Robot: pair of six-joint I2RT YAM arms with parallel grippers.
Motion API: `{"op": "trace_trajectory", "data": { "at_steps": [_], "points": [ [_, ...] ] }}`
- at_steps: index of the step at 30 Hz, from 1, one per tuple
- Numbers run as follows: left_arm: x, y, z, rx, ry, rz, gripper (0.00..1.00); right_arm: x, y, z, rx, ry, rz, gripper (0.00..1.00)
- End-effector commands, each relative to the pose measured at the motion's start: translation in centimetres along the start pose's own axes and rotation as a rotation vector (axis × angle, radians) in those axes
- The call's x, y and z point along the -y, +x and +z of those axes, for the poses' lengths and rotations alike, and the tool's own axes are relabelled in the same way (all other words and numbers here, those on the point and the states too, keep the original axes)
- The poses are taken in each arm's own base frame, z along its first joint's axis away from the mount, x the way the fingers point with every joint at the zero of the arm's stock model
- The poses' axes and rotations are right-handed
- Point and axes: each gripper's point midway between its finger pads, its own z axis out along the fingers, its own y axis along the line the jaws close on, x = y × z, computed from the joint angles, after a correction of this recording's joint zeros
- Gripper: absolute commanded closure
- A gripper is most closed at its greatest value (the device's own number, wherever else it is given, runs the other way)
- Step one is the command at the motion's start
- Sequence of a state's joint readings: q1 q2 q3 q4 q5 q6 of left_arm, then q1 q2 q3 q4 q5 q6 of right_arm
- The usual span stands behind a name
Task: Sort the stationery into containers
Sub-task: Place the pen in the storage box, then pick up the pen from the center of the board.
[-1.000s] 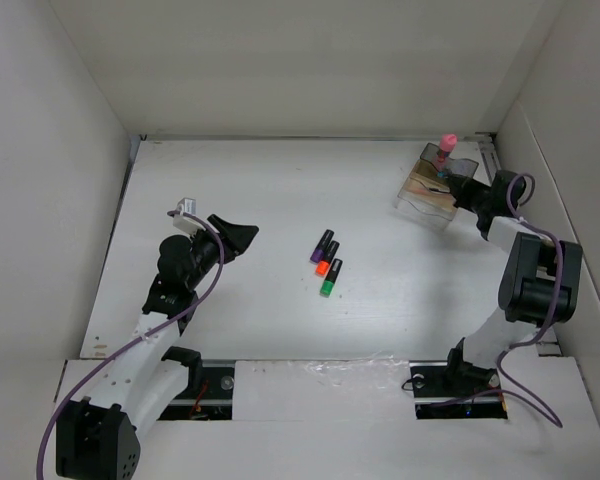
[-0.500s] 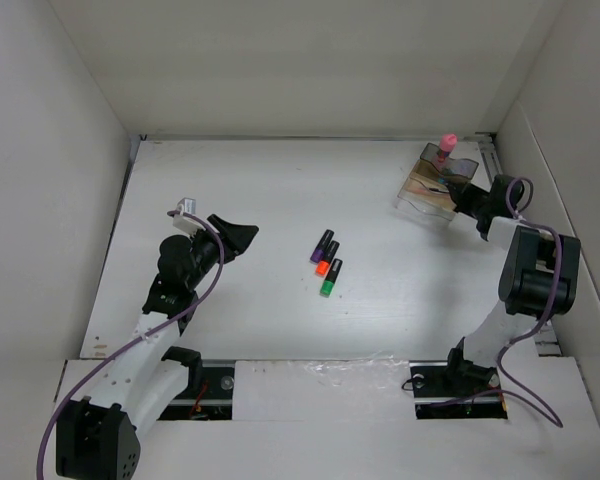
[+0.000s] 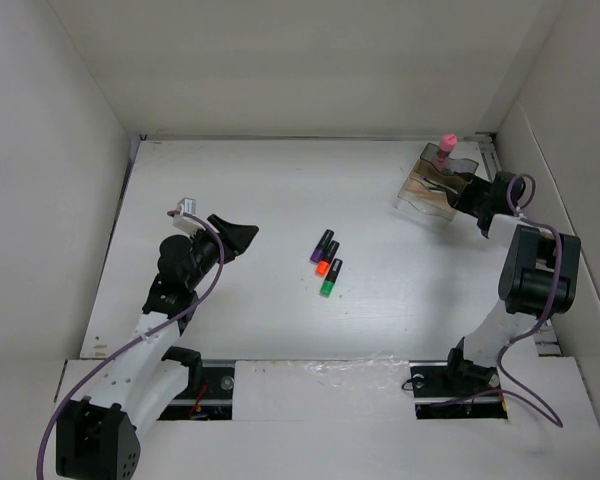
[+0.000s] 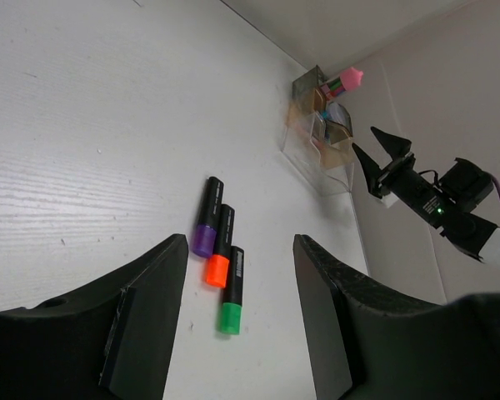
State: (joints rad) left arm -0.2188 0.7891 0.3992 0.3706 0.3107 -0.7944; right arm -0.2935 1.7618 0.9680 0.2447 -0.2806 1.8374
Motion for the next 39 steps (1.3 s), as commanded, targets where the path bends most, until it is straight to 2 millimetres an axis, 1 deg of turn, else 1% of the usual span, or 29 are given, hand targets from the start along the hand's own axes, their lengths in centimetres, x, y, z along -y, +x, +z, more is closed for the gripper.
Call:
{"op": "trace_trajectory", "data": {
  "at_steps": [1, 3, 4, 5, 8, 9, 12, 13, 14, 15, 16, 17, 18, 20, 21, 22, 23, 24, 25, 27, 28, 29, 30, 32, 34, 35, 36, 37, 39],
  "points": [
    [0.8, -0.5, 0.2, 0.023, 0.043, 0.012, 0.5, -3.9, 1.2, -0.5, -0.035, -0.084, -0.017, 0.44],
    [0.8, -0.5, 0.2, 0.023, 0.043, 0.012, 0.5, -4.7, 1.7, -0.7, -0.049, -0.104, -0.036, 0.38],
    [0.8, -0.5, 0.2, 0.023, 0.043, 0.012, 0.5, -5.5, 2.2, -0.9, -0.068, -0.12, -0.053, 0.38],
    [0.8, -0.5, 0.2, 0.023, 0.043, 0.012, 0.5, -5.4, 2.5, -0.9, -0.08, -0.116, -0.065, 0.38],
    [0.8, -0.5, 0.2, 0.023, 0.043, 0.012, 0.5, -7.6, 4.5, -2.7, -0.125, -0.19, -0.132, 0.38],
    [0.7, -0.6, 0.2, 0.03, 0.037, 0.012, 0.5, -7.9, 4.8, -3.2, -0.124, -0.205, -0.178, 0.38],
    [0.8, -0.5, 0.3, 0.022, 0.046, 0.012, 0.5, -8.0, 7.8, -4.7, -0.187, -0.237, -0.3, 0.45],
    [0.8, -0.5, 0.3, 0.022, 0.046, 0.012, 0.5, -7.8, 8.6, -5.1, -0.209, -0.242, -0.333, 0.58],
    [0.8, -0.5, 0.3, 0.022, 0.046, 0.012, 0.5, -7.2, 10.3, -5.5, -0.259, -0.24, -0.375, 0.64],
    [0.6, -0.4, 0.4, 0.017, 0.04, 0.019, 0.5, -6.9, 11.3, -6.1, -0.274, -0.249, -0.413, 0.71],
    [0.3, -0.2, 0.6, 0.01, 0.032, 0.025, 0.5, -6.4, 12.5, -6.5, -0.297, -0.263, -0.489, 0.88],
    [0.5, 0.0, 0.5, -0.003, 0.043, 0.026, 0.5, -5.5, 13.5, -6.8, -0.317, -0.261, -0.532, 0.97],
    [0.4, 0.2, 0.7, -0.01, 0.048, 0.04, 0.5, -4.2, 15.9, -7.6, -0.365, -0.266, -0.59, 1.0],
    [0.0, 0.5, 1.1, -0.03, 0.039, 0.07, 0.5, -2.3, 18.2, -8.4, -0.412, -0.28, -0.712, 1.0],
    [0.0, 0.3, 1.4, -0.031, 0.038, 0.082, 0.5, -0.8, 20.1, -9.0, -0.438, -0.266, -0.763, 1.0],
    [-0.4, 0.7, 1.6, -0.058, 0.028, 0.086, 0.51, -0.3, 20.7, -9.9, -0.436, -0.273, -0.805, 1.0],
    [0.0, 1.0, 1.8, -0.074, 0.034, 0.096, 0.51, 0.7, 21.1, -10.4, -0.43, -0.274, -0.875, 1.0],
    [0.1, 1.2, 1.9, -0.074, 0.033, 0.108, 0.51, 0.7, 21.4, -10.9, -0.404, -0.285, -0.911, 1.0],
    [0.2, 1.4, 2.2, -0.08, 0.022, 0.127, 0.51, 1.8, 22.4, -12.6, -0.417, -0.276, -0.954, 1.0],
    [1.2, 2.5, 3.1, -0.087, -0.021, 0.179, 0.5, 2.5, 22.7, -13.9, -0.368, -0.287, -1.054, 1.0],
    [1.6, 3.1, 3.4, -0.091, -0.038, 0.217, 0.49, 3.7, 22.6, -14.3, -0.321, -0.258, -1.095, 1.0],
    [2.2, 3.6, 3.8, -0.102, -0.055, 0.229, 0.49, 3.6, 22.6, -15.6, -0.302, -0.283, -1.141, 1.0],
    [3.7, 5.2, 4.0, -0.129, -0.029, 0.262, 0.49, 3.6, 22.6, -16.1, -0.289, -0.288, -1.163, 1.0],
    [3.9, 5.9, 4.6, -0.123, -0.056, 0.293, 0.49, 4.6, 22.6, -17.3, -0.272, -0.291, -1.196, 1.0],
    [4.0, 7.5, 5.3, -0.181, -0.056, 0.327, 0.48, 4.9, 22.0, -17.7, -0.251, -0.287, -1.211, 1.0],
    [3.5, 8.6, 5.3, -0.219, -0.065, 0.333, 0.48, 5.4, 21.8, -17.9, -0.247, -0.277, -1.215, 1.0],
    [2.6, 9.5, 5.6, -0.252, -0.083, 0.348, 0.45, 5.1, 21.8, -18.6, -0.246, -0.296, -1.211, 0.99],
    [2.3, 10.1, 5.7, -0.274, -0.083, 0.348, 0.43, 5.5, 21.4, -18.9, -0.248, -0.282, -1.204, 0.92],
    [1.5, 11.5, 5.5, -0.328, -0.089, 0.361, 0.42, 5.2, 21.2, -20.2, -0.248, -0.333, -1.183, 0.85]
  ]
}}
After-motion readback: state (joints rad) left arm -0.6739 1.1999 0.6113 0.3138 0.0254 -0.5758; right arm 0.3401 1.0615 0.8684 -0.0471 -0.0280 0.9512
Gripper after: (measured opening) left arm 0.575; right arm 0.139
